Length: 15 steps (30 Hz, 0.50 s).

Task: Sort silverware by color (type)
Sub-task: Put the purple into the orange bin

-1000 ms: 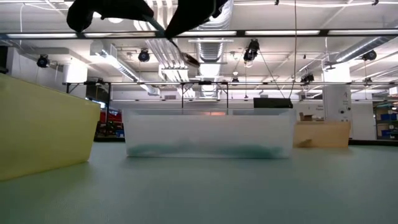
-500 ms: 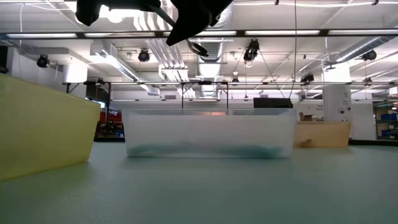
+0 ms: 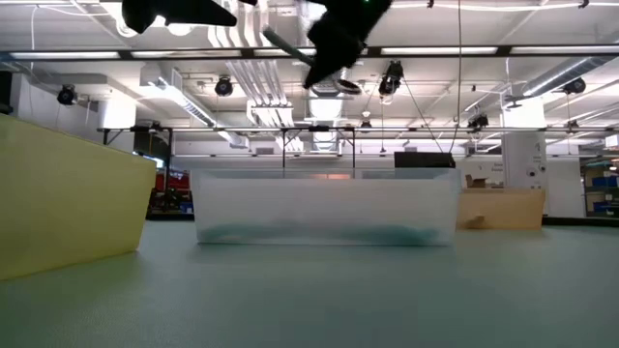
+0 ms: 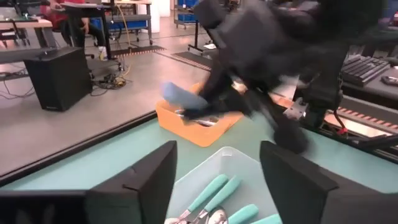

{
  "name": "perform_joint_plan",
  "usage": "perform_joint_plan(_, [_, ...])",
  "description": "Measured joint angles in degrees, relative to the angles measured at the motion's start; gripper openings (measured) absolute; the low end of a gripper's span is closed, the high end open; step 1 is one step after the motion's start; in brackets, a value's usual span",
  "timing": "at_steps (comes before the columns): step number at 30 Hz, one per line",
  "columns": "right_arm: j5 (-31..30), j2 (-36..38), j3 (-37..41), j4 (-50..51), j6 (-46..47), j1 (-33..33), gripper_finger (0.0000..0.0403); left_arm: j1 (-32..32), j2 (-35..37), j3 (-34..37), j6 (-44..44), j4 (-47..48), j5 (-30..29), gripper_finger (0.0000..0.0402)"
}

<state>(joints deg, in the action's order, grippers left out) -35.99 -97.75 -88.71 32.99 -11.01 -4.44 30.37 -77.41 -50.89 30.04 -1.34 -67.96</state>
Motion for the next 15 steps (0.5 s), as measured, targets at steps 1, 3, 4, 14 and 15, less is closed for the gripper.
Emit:
perform_joint_plan(1, [0.02, 0.67, 0.00, 3.10, 0.79, 1.81, 0.0010, 0.00, 0.00, 0.00, -0.20, 0.00, 0.00, 0.0219])
perform_joint_plan(3, [0.06, 2.04, 0.00, 11.14, 2.82, 6.31, 0.0010, 0.00, -0.02, -0.03, -0.22, 0.00, 0.00, 0.0228])
perform_joint_plan(4, [0.34, 2.57, -0.01, 15.48, 4.23, 8.83, 0.0010, 0.00, -0.04, -0.04, -0.20, 0.00, 0.02, 0.0229])
perform_joint_plan(14, [12.66, 6.27, 8.66, 31.44, 9.67, 34.70, 0.0009, 0.00, -0.09, -0.07, -0.70, 1.46, 0.03, 0.0210])
perform_joint_plan(15, [14.53, 6.61, 10.06, 30.04, 9.56, 36.12, 0.0009, 0.00, -0.09, -0.07, -0.88, 1.59, 0.04, 0.0208])
